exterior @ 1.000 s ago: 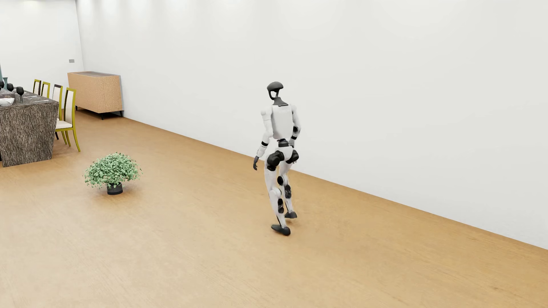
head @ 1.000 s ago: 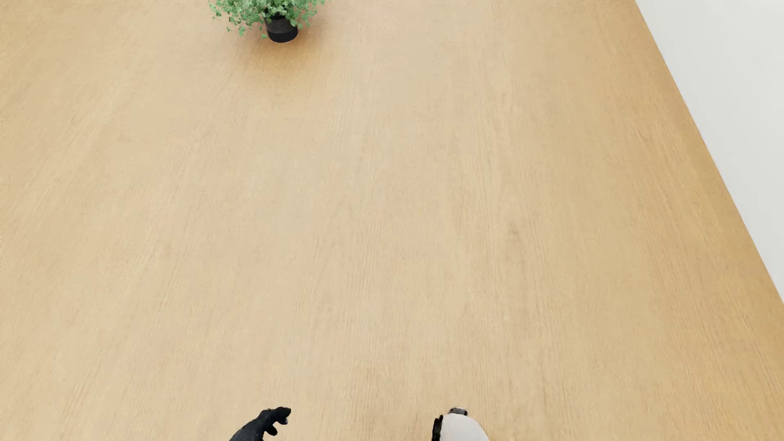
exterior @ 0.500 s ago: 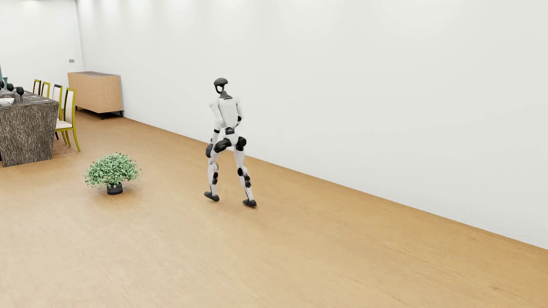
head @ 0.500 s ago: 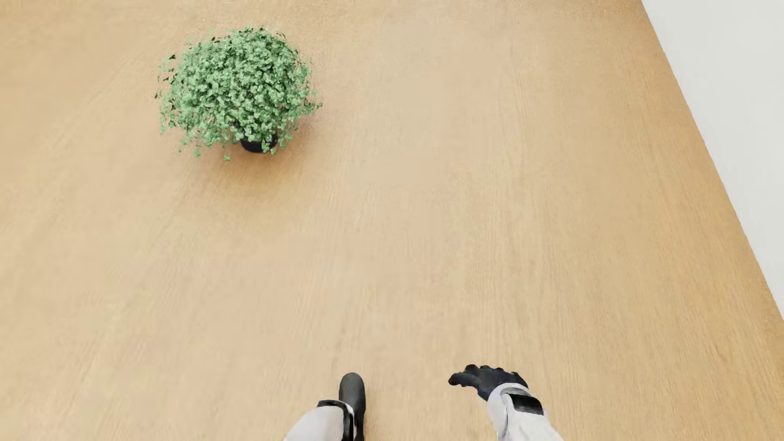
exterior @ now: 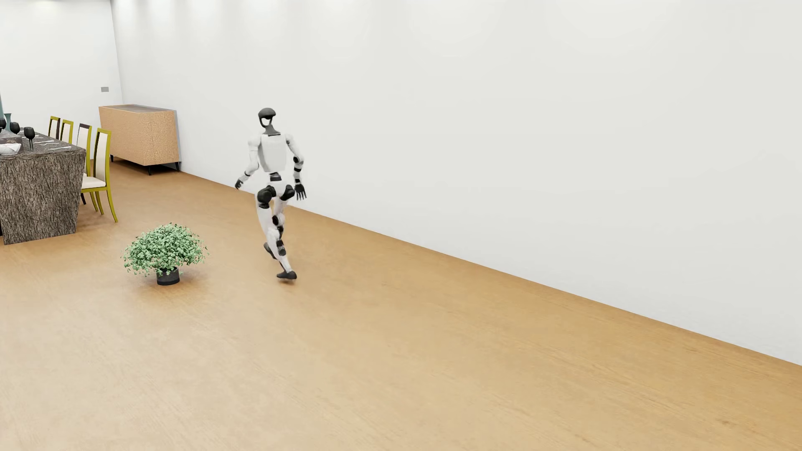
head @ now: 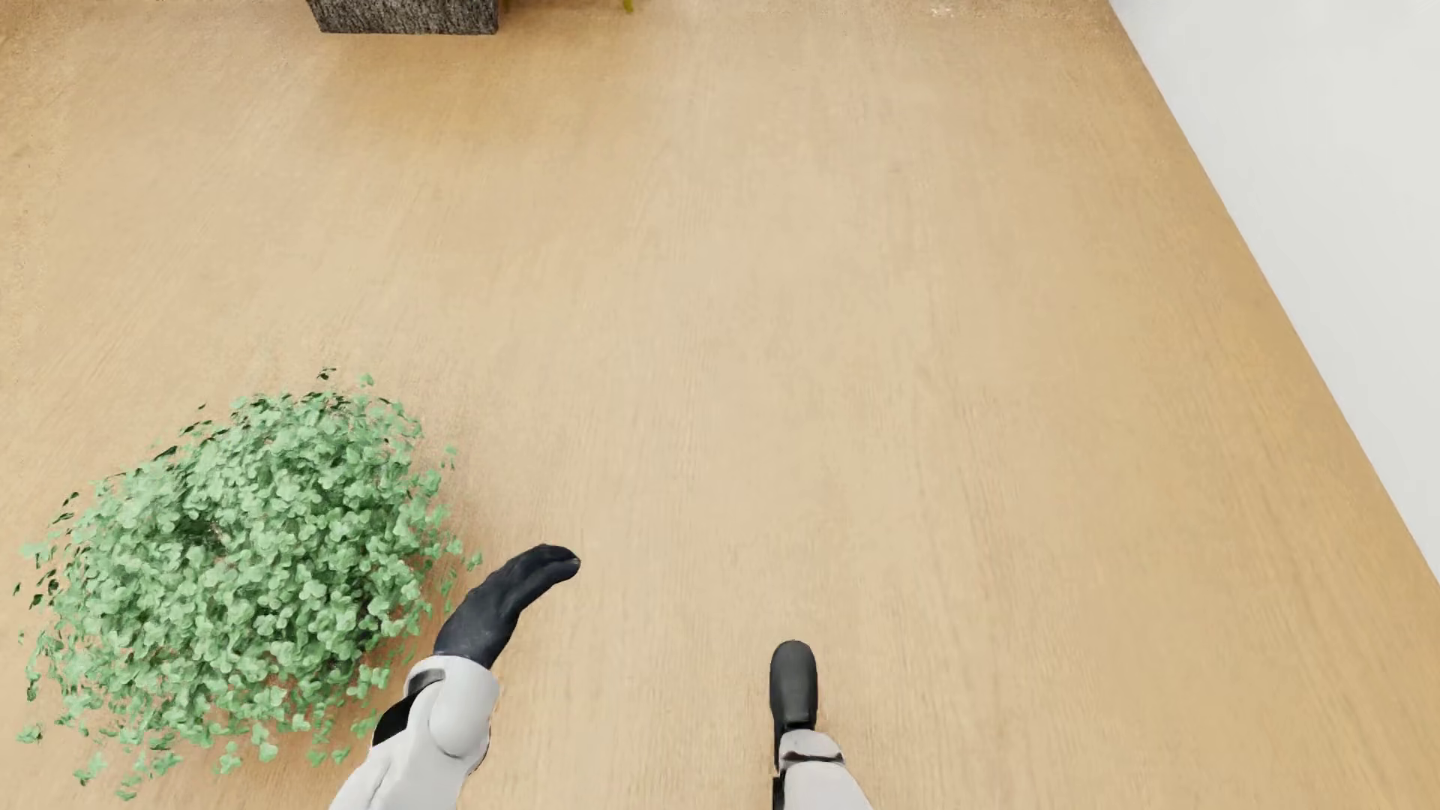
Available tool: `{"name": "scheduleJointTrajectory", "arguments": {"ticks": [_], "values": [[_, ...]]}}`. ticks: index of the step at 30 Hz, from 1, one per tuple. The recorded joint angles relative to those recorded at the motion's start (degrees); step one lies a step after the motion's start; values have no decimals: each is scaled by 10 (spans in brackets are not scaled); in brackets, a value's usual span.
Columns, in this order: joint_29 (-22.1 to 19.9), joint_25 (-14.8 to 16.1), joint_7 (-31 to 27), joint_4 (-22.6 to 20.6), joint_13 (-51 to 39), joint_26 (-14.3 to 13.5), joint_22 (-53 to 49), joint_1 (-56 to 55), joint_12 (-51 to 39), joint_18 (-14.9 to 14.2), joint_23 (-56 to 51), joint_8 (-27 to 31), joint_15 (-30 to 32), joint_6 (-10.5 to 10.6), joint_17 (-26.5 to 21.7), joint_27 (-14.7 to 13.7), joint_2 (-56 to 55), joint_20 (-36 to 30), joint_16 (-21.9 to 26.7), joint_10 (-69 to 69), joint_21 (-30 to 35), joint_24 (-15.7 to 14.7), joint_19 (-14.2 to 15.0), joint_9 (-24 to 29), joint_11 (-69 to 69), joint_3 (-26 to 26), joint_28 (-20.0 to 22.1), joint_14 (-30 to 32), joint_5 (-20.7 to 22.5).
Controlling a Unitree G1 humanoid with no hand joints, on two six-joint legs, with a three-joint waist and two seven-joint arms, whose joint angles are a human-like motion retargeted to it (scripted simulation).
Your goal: Walk towards the plant
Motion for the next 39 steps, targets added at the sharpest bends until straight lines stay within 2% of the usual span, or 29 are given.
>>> {"name": "scheduleJointTrajectory", "arguments": {"ticks": [1,2,3,4,6,7,8,10,11,12,13,14,15,16,17,18,19,21,22,23,24,25,27,28,30,32,33,35,39], "values": [[-13,11,-28,17,75,-44,-59,39,2,-15,-50,14,-25,-2,24,-6,9,-28,13,25,-73,-38,22,-4,-14,-12,9,1,-13],[-42,24,-53,47,136,-74,-121,49,23,-19,-92,4,75,-4,62,-14,5,-53,35,98,-120,-60,63,-3,68,-20,4,56,-24],[-67,21,-78,81,170,-83,-177,13,58,-61,-114,-34,111,-3,97,-18,-5,-67,50,228,-131,-70,0,2,178,-20,-8,179,-34],[-81,10,-92,119,168,-75,-211,-66,102,-57,-113,-80,42,2,117,-12,3,-73,47,397,-125,-76,-12,11,270,-14,-16,251,-52],[-106,-8,-70,205,90,-29,-198,-264,170,68,-70,-166,-66,15,121,19,89,-66,12,586,-86,-39,-18,28,315,22,3,173,-64],[-116,-15,-64,178,37,-15,-168,-343,194,76,-43,-210,-100,18,105,29,158,-55,-3,589,-50,-15,-20,31,285,47,33,152,-52],[-119,-21,-64,112,-13,-10,-132,-400,216,30,-22,-253,-128,19,76,27,227,-33,-16,544,-6,-25,-22,32,247,70,61,136,-33],[-114,-21,-81,-40,-79,-2,-76,-463,263,-84,-29,-330,-185,12,2,-5,341,39,-11,351,65,-104,-28,31,193,110,78,147,20],[-110,-6,-69,-83,-111,4,-65,-467,290,-132,-46,-359,-204,7,-42,-21,384,89,-5,207,88,-130,-38,30,176,127,82,217,48],[-94,5,50,-73,-153,48,-91,-455,303,-130,-71,-370,-205,6,-88,-28,415,149,-15,64,94,-153,-43,27,183,140,82,337,77],[-93,8,271,-25,-194,72,-122,-416,337,108,-91,-366,-189,10,-127,-27,421,223,-43,-2,99,-178,-15,21,248,150,93,392,85],[-109,-5,285,31,-227,81,-153,-368,375,121,-107,-335,-114,12,-157,-22,396,304,-77,23,101,-205,37,18,397,175,114,218,79],[-145,-20,275,62,-250,63,-155,-362,392,122,-115,-299,-15,17,-184,-12,339,369,-118,95,88,-232,57,24,577,200,139,130,51],[-201,-23,243,71,-230,60,-146,-381,364,122,-129,-278,-18,20,-201,0,273,412,-141,180,44,-251,44,34,716,217,169,83,1],[-257,-1,200,62,-180,61,-134,-398,315,122,-143,-256,-48,22,-193,8,202,423,-145,238,-18,-265,-29,43,787,219,193,58,-60],[-279,41,149,38,-129,45,-121,-409,276,122,-144,-223,-77,25,-178,7,138,397,-135,263,-63,-267,-67,47,778,209,188,50,-108],[-264,69,93,7,-76,22,-106,-409,246,122,-133,-180,-87,29,-163,2,82,326,-111,263,-79,-233,-101,47,708,188,153,57,-129],[-172,36,4,-35,-2,-21,-87,-401,215,122,-97,-60,-75,38,-138,0,51,144,-23,260,-68,-66,-95,41,446,137,13,69,-114],[-143,10,-12,-33,30,-27,-95,-395,191,125,-91,94,37,44,-107,-1,75,69,12,266,-73,7,-1,36,331,109,-70,52,-64],[-136,-2,-50,-45,62,-28,-106,-405,160,108,-93,198,-10,46,-70,0,145,8,27,293,-97,40,113,32,286,94,-139,31,-22],[-144,-7,-110,-62,82,-24,-117,-422,128,67,-98,166,-91,47,-23,0,200,-35,33,327,-122,40,118,32,261,89,-171,24,-22],[-158,-16,-121,-49,83,-15,-123,-440,104,46,-94,56,-149,50,25,3,237,-56,35,346,-137,23,119,33,231,83,-163,25,-47],[-177,-39,33,73,29,18,-118,-451,100,65,-50,-55,-169,59,96,25,294,-43,24,319,-136,8,119,27,141,67,-93,32,-35],[-166,-43,90,111,-6,35,-111,-442,110,47,-23,-78,-157,62,114,32,309,-30,16,310,-119,13,119,23,110,64,-69,36,-23],[-117,-35,112,142,-72,58,-82,-431,122,37,2,-128,-155,62,109,-4,305,-3,11,355,-59,2,116,17,120,65,-65,17,-18],[-119,-13,184,201,-117,81,-27,-377,130,92,-5,-162,-150,66,95,-48,296,27,14,380,-40,-28,105,11,130,65,-65,12,-11],[-137,3,217,212,-125,97,7,-326,132,25,-13,-177,-147,68,88,-58,302,33,14,335,-56,-33,100,7,125,66,-61,23,-11],[-192,23,212,163,-136,134,79,-248,124,12,-28,-207,-153,68,84,-55,313,29,12,187,-95,-26,93,2,136,68,-54,-53,-21],[-274,92,156,60,-106,183,223,-210,96,30,-16,-265,-98,41,79,-38,287,14,-6,90,-163,-22,69,10,283,57,-44,13,-132]]}}
